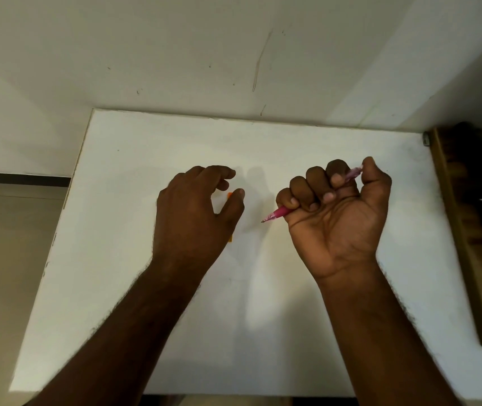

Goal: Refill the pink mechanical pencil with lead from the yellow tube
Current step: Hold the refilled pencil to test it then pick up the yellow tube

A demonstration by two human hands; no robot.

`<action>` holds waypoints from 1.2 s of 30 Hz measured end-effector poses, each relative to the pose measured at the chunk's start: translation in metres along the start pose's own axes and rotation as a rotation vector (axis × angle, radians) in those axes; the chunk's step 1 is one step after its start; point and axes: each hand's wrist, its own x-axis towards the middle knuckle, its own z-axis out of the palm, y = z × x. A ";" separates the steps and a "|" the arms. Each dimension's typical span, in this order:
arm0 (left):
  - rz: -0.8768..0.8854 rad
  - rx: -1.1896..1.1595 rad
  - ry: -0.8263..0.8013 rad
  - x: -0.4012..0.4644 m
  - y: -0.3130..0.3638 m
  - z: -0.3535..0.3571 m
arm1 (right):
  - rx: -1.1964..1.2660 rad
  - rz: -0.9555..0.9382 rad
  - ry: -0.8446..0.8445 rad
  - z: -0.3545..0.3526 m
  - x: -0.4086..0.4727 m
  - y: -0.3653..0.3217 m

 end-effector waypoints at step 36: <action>-0.016 -0.014 -0.021 0.001 0.001 -0.001 | 0.021 0.010 0.019 -0.003 0.001 -0.001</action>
